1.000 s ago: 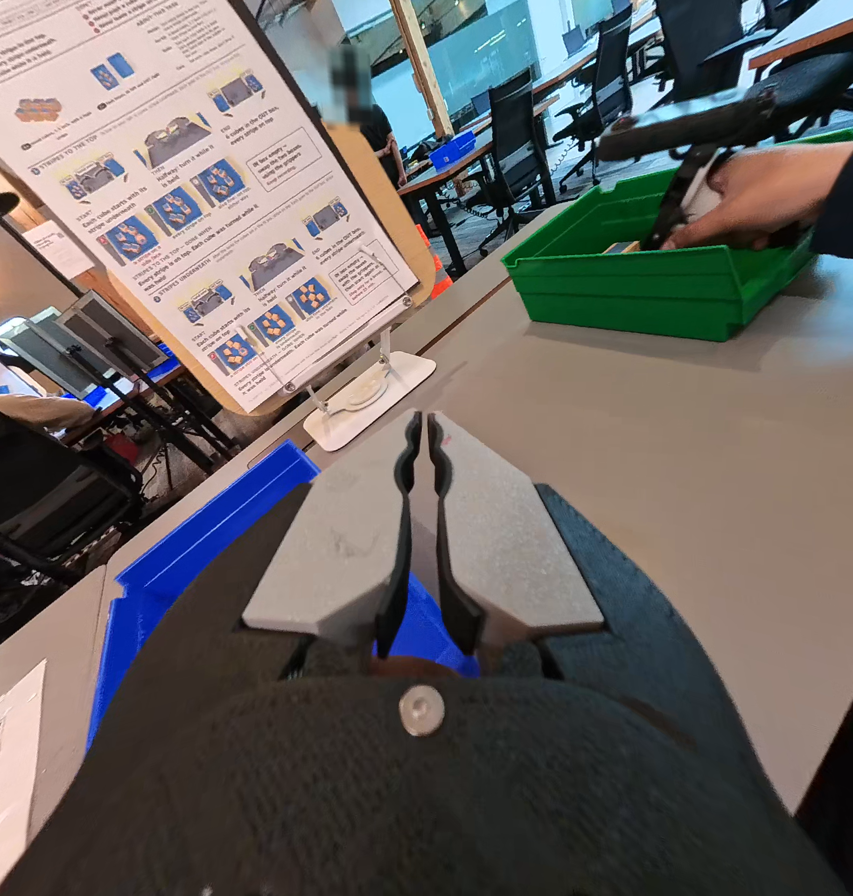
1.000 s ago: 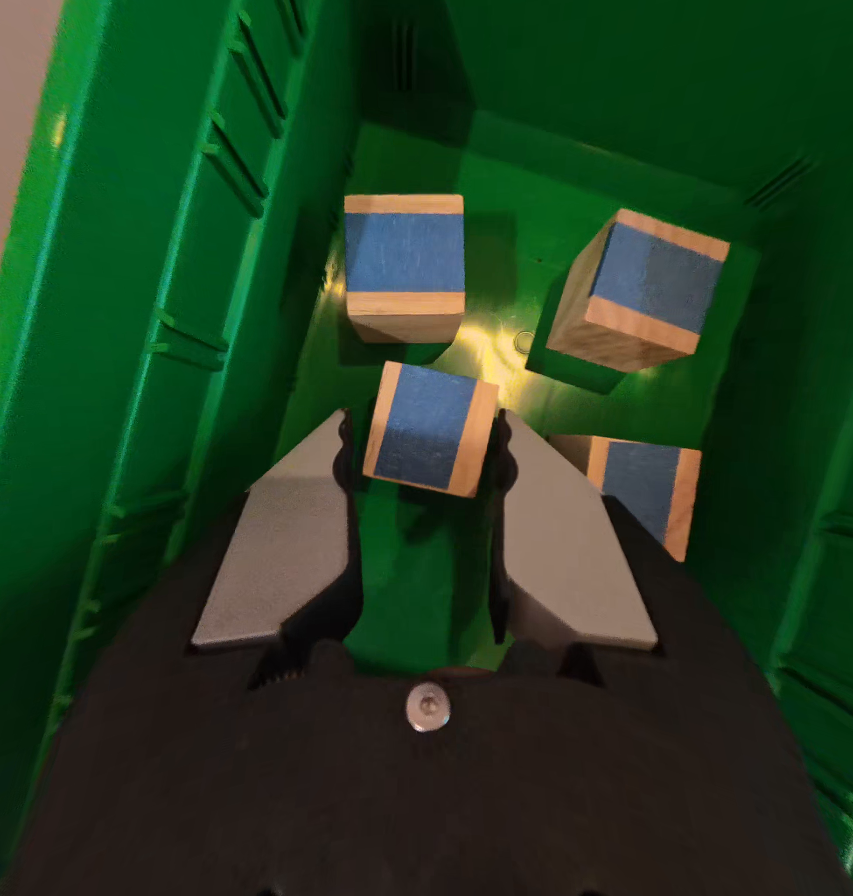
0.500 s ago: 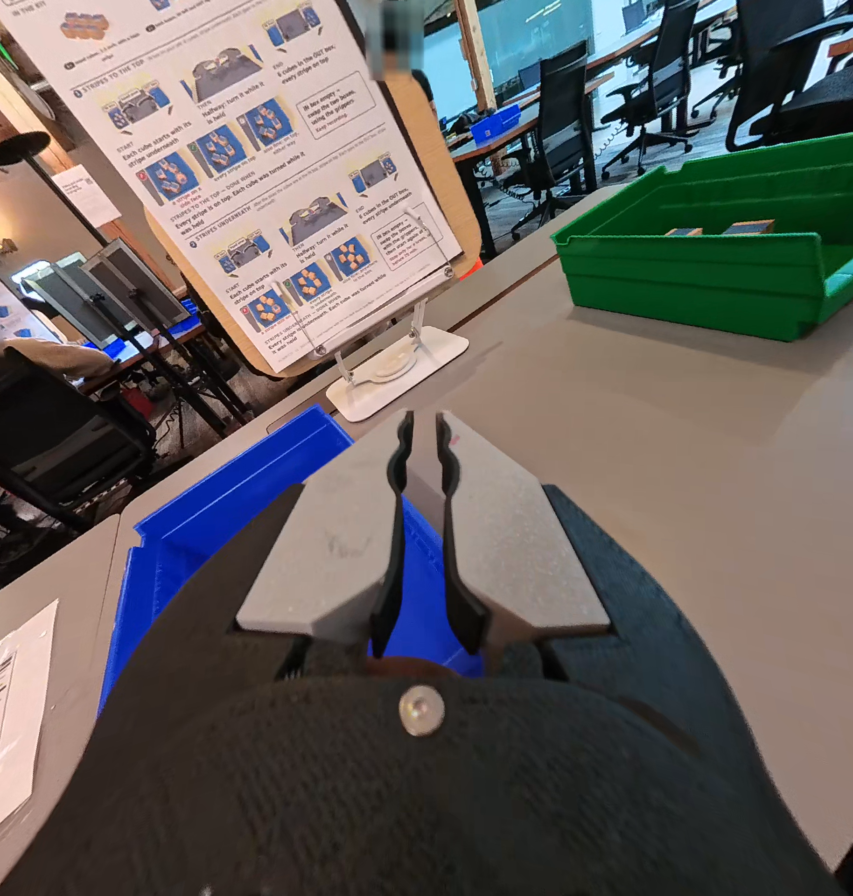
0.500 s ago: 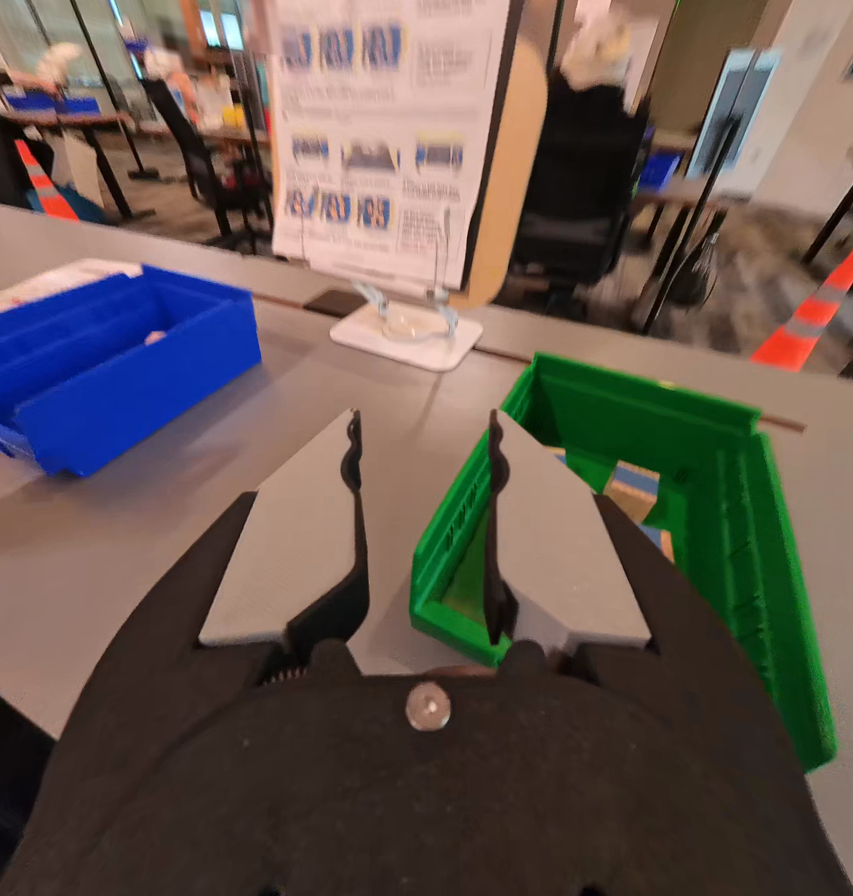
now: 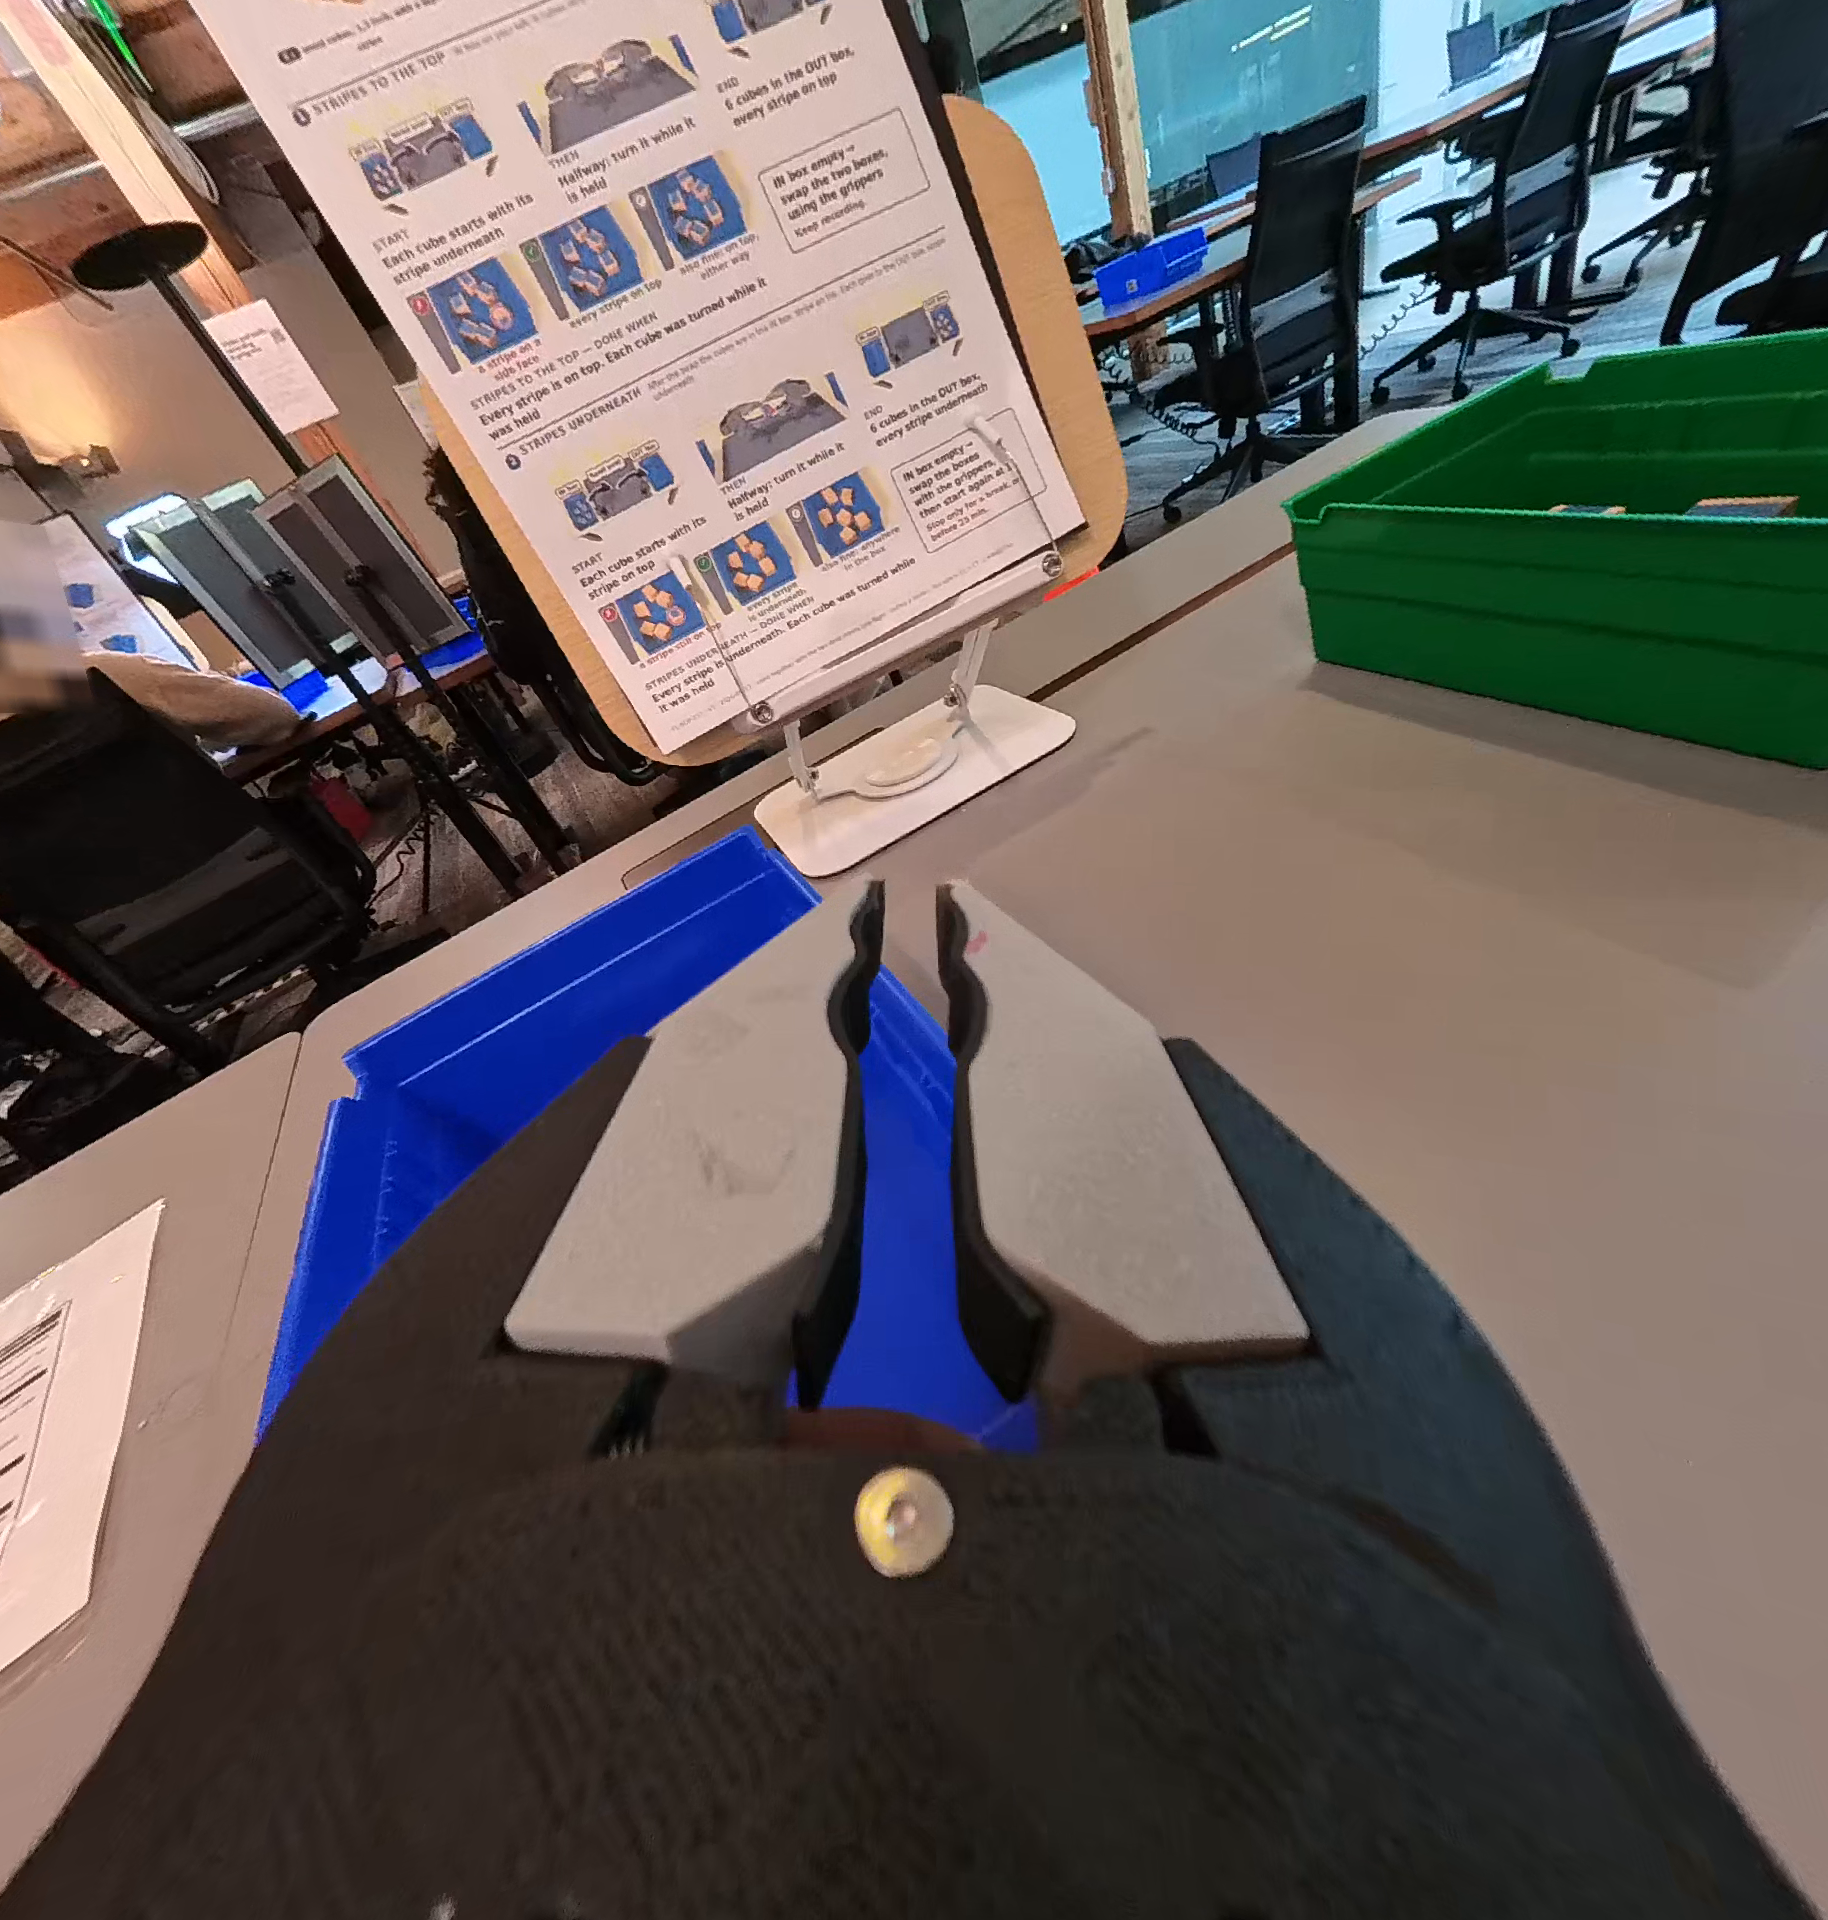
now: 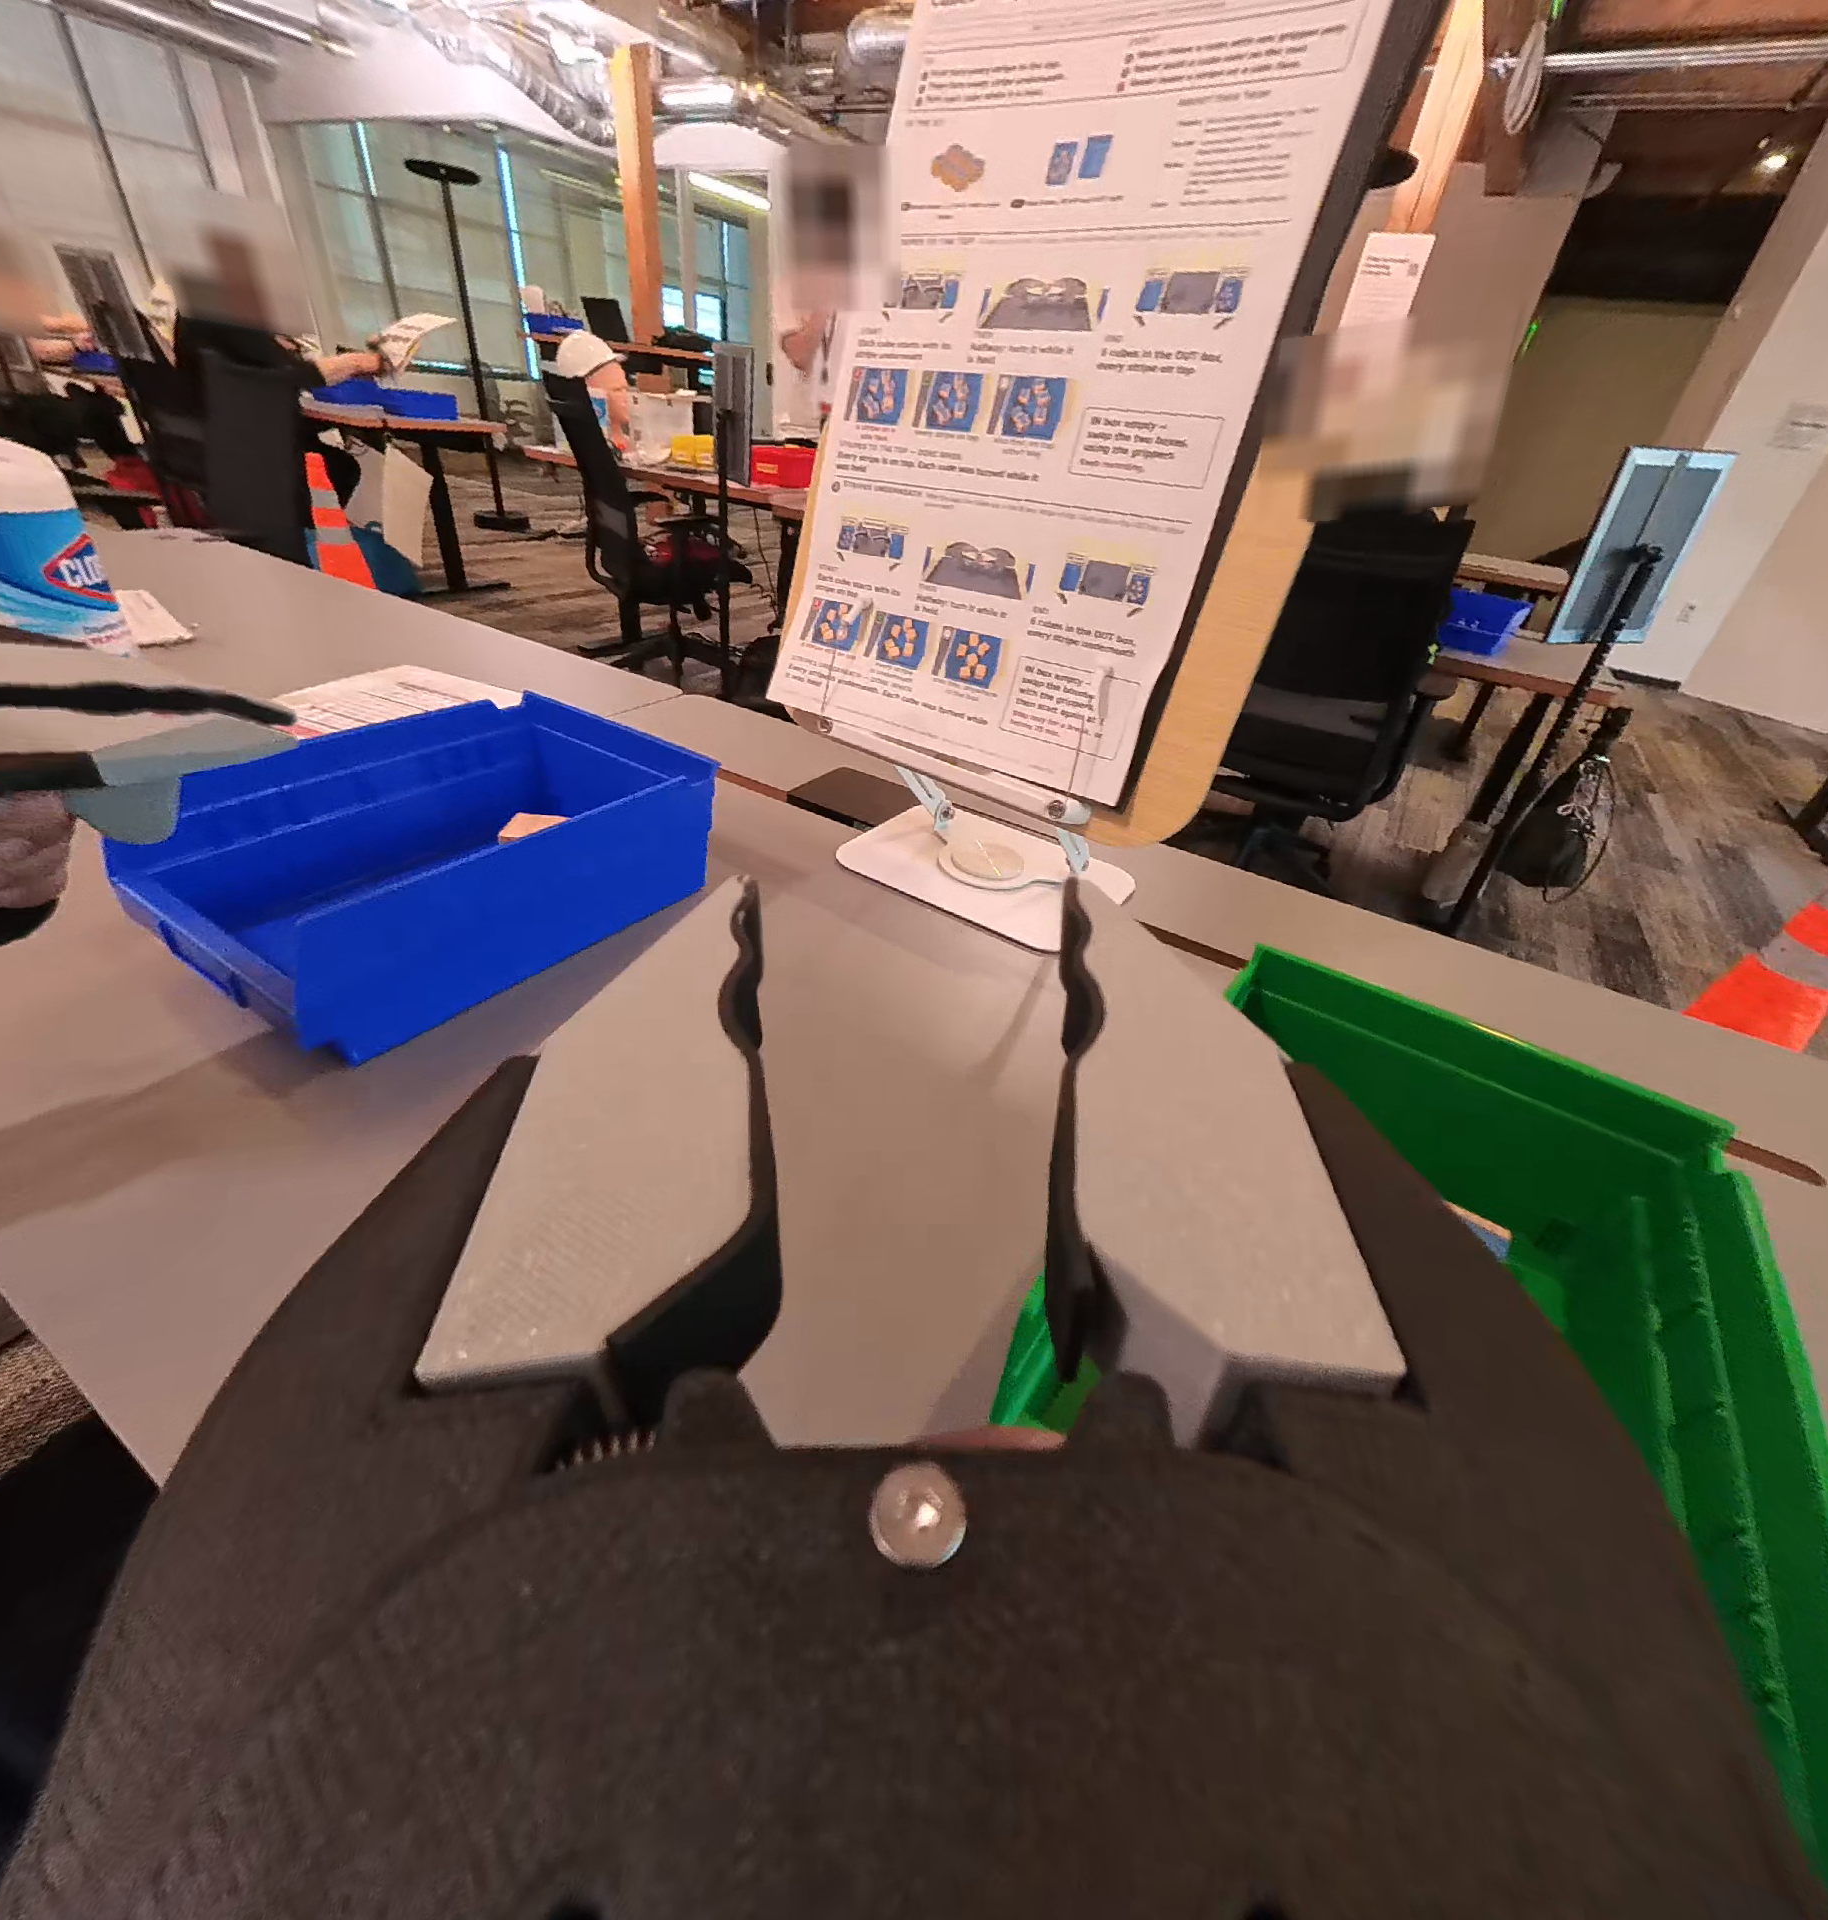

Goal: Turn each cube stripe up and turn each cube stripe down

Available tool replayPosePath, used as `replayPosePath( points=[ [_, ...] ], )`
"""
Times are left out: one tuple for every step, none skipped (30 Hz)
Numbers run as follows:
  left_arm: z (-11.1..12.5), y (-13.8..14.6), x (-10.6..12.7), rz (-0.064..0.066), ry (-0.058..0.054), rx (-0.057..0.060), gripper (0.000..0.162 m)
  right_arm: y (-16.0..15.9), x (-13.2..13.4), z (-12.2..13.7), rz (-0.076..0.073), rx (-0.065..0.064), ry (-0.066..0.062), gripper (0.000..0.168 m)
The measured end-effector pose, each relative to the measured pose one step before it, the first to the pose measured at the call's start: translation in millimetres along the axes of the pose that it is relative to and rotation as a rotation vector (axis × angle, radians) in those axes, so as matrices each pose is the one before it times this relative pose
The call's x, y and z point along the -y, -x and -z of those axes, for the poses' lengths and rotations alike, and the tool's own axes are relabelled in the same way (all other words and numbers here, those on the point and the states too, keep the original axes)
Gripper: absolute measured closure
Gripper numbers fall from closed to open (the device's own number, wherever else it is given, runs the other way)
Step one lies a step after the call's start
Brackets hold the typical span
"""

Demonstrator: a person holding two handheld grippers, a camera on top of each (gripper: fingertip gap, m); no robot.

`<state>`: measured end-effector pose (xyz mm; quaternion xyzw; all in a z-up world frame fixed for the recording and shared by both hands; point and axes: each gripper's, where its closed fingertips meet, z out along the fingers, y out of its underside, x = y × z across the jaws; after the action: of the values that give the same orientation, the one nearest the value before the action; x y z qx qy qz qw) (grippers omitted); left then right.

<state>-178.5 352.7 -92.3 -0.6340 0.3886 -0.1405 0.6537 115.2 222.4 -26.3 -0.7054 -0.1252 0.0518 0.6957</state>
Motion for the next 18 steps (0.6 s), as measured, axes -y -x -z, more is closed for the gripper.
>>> replayPosePath(
  points=[
    [-0.68, -0.8, -1.1, -0.0029, 0.0044, -0.002, 0.154, 2.19, -0.96, -1.72, 0.0014, 0.0067, 0.0054, 0.112],
    [-0.53, -0.25, -0.92, -0.0042, 0.0035, 0.0006, 0.154, 1.71, -1.07, -1.62, 0.0036, 0.0042, 0.0056, 0.112],
    [-0.24, -0.04, -0.73, -0.0047, 0.0033, 0.0013, 0.154, 0.76, -0.78, -1.31, 0.0053, -0.0013, 0.0027, 0.112],
    [-0.11, 0.4, -0.54, -0.0032, 0.0028, 0.0017, 0.154, 0.45, -0.8, -1.06, 0.0044, -0.003, 0.0027, 0.112],
    [0.22, 0.84, -0.13, 0.0, 0.0002, 0.0024, 0.154, 0.67, -1.06, -1.08, 0.002, 0.0007, 0.005, 0.112],
    [0.4, 0.83, 0.1, 0.0029, -0.0014, 0.0005, 0.154, 1.02, -1.13, -0.81, -0.0002, 0.0031, 0.0053, 0.112],
    [0.41, 0.87, 0.03, 0.0046, -0.0013, -0.0015, 0.154, 0.93, -0.73, -0.75, -0.001, 0.0025, 0.0032, 0.112],
    [0.33, 1.06, -0.14, 0.0054, -0.0011, -0.0009, 0.154, 0.95, -0.38, -0.49, -0.0001, 0.0025, 0.0013, 0.112],
    [0.12, 1.51, -0.52, 0.008, -0.0006, 0.0008, 0.154, 1.13, -0.09, -0.49, 0.0011, 0.0023, 0.0009, 0.112],
    [-0.19, 1.59, -1.07, 0.0113, 0.0015, 0.0006, 0.154, 1.08, -0.02, -0.49, 0.0026, 0.0021, 0.0012, 0.112],
    [-0.3, 1.62, -1.53, 0.0118, 0.0033, -0.0001, 0.154, 0.73, -0.3, -0.5, 0.0036, 0.0002, 0.0025, 0.113],
    [-0.45, 1.68, -1.74, 0.0082, 0.0028, 0.0008, 0.154, 0.56, -0.34, -0.46, 0.0032, -0.0006, 0.0028, 0.113],
    [-0.59, 1.92, -1.8, 0.0039, 0.0031, 0.0036, 0.153, 0.58, -0.46, -0.49, 0.0018, 0.001, 0.0027, 0.113],
    [-0.66, 1.94, -1.76, 0.0021, 0.0048, 0.0038, 0.153, 0.67, -0.43, -0.31, 0.0004, 0.0023, 0.003, 0.113],
    [-0.88, 1.89, -1.26, 0.0033, 0.0041, 0.0028, 0.153, 0.5, -0.26, -0.17, -0.0004, 0.0016, 0.0015, 0.113],
    [-1.08, 2.05, -0.53, 0.0055, 0.0017, 0.0016, 0.153, 0.29, -0.1, -0.02, -0.001, 0.0008, 0.0001, 0.113],
    [-1.56, 2.73, 0.12, 0.0072, 0.0011, 0.0016, 0.153, 0.34, -0.4, 0.14, -0.0027, 0.0013, 0.0006, 0.113],
    [-2.31, 3.9, 0.64, 0.0087, 0.0, 0.0039, 0.153, 0.42, -0.6, 0.04, -0.0041, 0.0028, 0.0012, 0.113]
  ],
)
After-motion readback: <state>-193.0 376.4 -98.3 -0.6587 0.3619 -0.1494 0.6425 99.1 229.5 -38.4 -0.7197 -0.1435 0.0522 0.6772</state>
